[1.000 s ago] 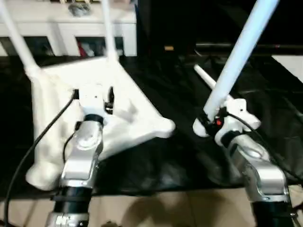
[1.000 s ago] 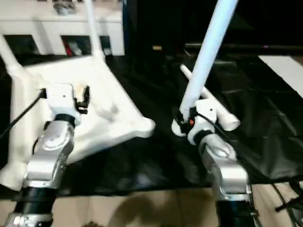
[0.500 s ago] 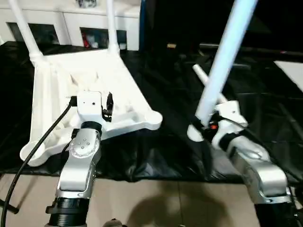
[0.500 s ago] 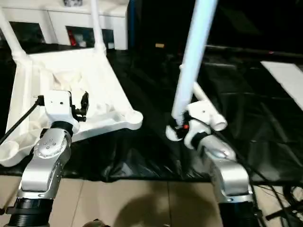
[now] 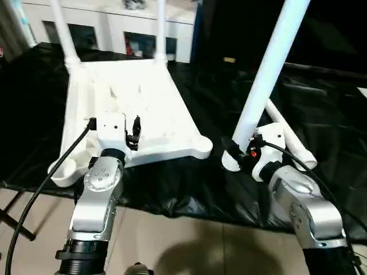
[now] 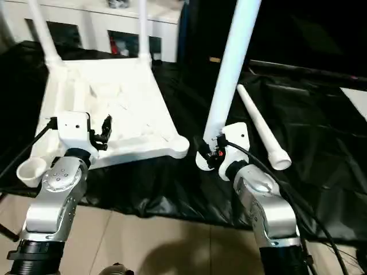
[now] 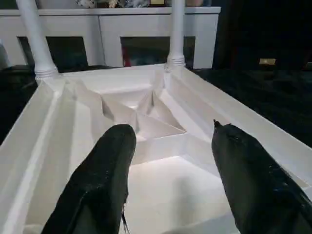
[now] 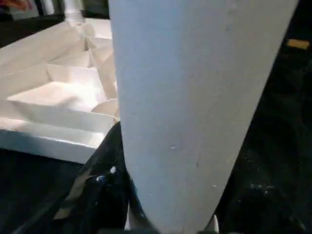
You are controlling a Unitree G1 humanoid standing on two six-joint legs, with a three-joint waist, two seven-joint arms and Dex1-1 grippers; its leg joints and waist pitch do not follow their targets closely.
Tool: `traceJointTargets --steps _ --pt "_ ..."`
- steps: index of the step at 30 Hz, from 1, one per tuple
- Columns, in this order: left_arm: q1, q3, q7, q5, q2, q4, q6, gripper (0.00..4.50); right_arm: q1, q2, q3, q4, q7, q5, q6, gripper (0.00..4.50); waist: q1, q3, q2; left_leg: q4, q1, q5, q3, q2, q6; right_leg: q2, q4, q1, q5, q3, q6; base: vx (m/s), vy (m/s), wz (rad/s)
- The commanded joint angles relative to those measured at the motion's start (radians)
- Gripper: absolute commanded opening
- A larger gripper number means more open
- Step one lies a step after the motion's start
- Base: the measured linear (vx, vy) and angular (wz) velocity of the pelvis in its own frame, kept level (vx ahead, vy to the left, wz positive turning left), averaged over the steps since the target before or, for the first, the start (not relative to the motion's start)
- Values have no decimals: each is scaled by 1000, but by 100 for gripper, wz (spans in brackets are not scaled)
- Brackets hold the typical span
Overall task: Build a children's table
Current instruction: Pick table leg, then insert table leg to table base
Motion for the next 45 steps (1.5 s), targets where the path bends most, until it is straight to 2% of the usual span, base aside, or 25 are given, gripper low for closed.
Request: traceJointTargets --steps 1,2,5,6,7,8,10,12,13,15,16,17,18,19,20,21,22,23,24,25,28,29,31,37,45 --pt "-7 -3 2 1 -3 -11 14 291 -6 -11 10 -15 7 -7 -3 189 2 -55 7 -102 -17 -364 -64 54 -4 -149 -106 75 -558 56 -16 77 -12 49" --pt "-6 -2 4 2 -3 -14 17 291 -8 -8 9 -13 -1 -11 -9 189 0 -56 10 -92 -37 -301 -61 53 21 -156 -120 104 -570 48 -12 77 -12 49" --pt "-4 2 6 1 -3 -19 23 291 -14 -2 0 -5 -7 -5 -19 189 -3 -50 21 -100 -33 -279 -60 47 77 -121 -130 133 -540 20 -19 108 -15 44" --pt "-3 2 6 1 -3 -19 23 291 -13 2 -4 -4 -8 1 -19 189 -19 -62 35 -106 57 -316 -49 94 48 -84 -115 72 -494 43 -41 155 -16 45" --pt "-1 3 6 0 -3 -20 24 291 -12 7 -12 -5 -14 7 -15 189 -35 -53 37 -140 106 -410 -78 140 41 -44 -60 36 -366 56 -89 173 -11 27" --pt "0 3 5 0 -4 -21 24 291 -10 7 -15 -6 -15 6 -15 189 -41 -55 35 -152 140 -427 -90 151 56 -30 -12 6 -207 75 -118 173 -11 27" --pt "-1 3 3 -1 -5 -20 25 291 -6 5 -14 -9 -14 2 -16 189 -53 -62 15 -127 153 -213 -87 127 184 -39 14 -23 -35 110 -113 177 -14 7" --pt "-3 4 -1 -2 -6 -19 25 291 1 2 -12 -16 -14 0 -18 189 -20 -79 -27 -50 37 1 8 8 263 -79 -25 88 220 177 -166 169 -30 6" --pt "-3 5 -3 -6 -7 -18 26 291 6 2 -12 -21 -14 -2 -18 189 17 -87 -32 7 -36 -8 9 -1 235 -149 -61 164 218 231 -178 159 -32 10" --pt "-2 5 -5 -8 -8 -18 28 291 13 1 -12 -26 -16 -5 -19 189 28 -100 -19 1 -79 71 -10 21 168 -118 -25 192 375 207 -183 153 -21 10" --pt "-3 5 -6 -8 -8 -18 29 291 15 0 -13 -28 -18 -7 -19 189 15 -111 24 -43 -43 228 -19 32 154 -29 30 164 481 138 -121 143 -5 3" --pt "-3 6 -7 -9 -8 -18 30 291 16 1 -13 -29 -20 -9 -19 189 -42 -118 44 -40 144 483 -121 101 353 42 110 -13 233 89 -23 143 -5 3" --pt "-4 5 -8 -9 -9 -18 31 291 20 0 -15 -32 -22 -11 -18 189 -57 -115 56 -47 208 532 -170 153 459 21 129 -103 -44 104 15 138 -29 -6" --pt "-4 4 -8 -9 -9 -18 31 291 22 0 -16 -34 -22 -11 -18 189 -52 -113 36 -41 205 663 -185 180 555 -8 151 -136 -170 132 73 87 -55 -21" --pt "-5 4 -9 -8 -9 -17 31 291 23 -1 -17 -35 -23 -11 -17 189 -44 -97 22 -64 151 638 -138 141 545 -9 147 -133 -88 149 98 87 -55 -21" --pt "-5 4 -11 -8 -10 -17 32 291 26 -2 -17 -38 -24 -10 -17 189 -40 -95 8 -65 134 540 -108 107 516 -8 115 -122 -29 160 82 33 -58 -19" --pt "-5 2 -16 -5 -8 -17 32 291 30 -5 -15 -42 -26 -12 -16 189 -30 -80 -33 -34 99 237 -31 12 392 -26 1 -78 89 195 16 0 0 0" --pt "-4 2 -22 -10 -9 -17 26 291 31 -6 -15 -43 -27 -13 -16 189 11 -60 -61 21 15 -64 2 -55 265 -116 -86 35 -234 290 33 0 0 0" --pt "-1 3 -33 -21 -12 -18 13 291 33 -8 -14 -46 -29 -14 -17 189 25 -61 -63 41 20 -88 -11 -43 198 -140 -106 40 -386 311 14 0 0 0" --pt "1 -3 -53 -32 -7 -19 17 291 35 -7 -15 -48 -29 -14 -15 189 34 -71 -54 24 -2 -4 -31 -21 113 -135 -76 74 -389 308 -46 0 0 0" --pt "8 -22 -118 -59 13 -22 14 291 36 -5 -20 -53 -24 -8 -9 189 0 -71 -6 -70 13 214 -39 29 43 -30 4 21 84 214 -110 0 0 0" --pt "11 -28 -166 -84 23 -24 16 291 36 -6 -25 -58 -20 0 -2 189 -5 -84 -7 -53 39 286 -38 35 37 -21 18 0 221 212 -135 0 0 0" --pt "12 -46 -252 -119 46 -23 26 291 34 -10 -34 -62 -13 17 10 189 -8 -83 -6 -56 39 303 -35 32 25 -19 14 4 273 207 -182 0 0 0" --pt "-3 -159 -546 -169 156 9 12 291 24 -39 -58 -57 24 57 34 188 -11 -56 -10 -101 45 -200 -11 57 -24 -40 -32 -8 -188 216 -181 -19 -2 1" --pt "-86 -349 -950 -151 320 119 4 291 27 -115 -54 -63 100 62 45 188 -9 -59 -16 -109 42 -187 12 57 -28 -43 -45 -17 -280 225 -121 -13 -3 1"
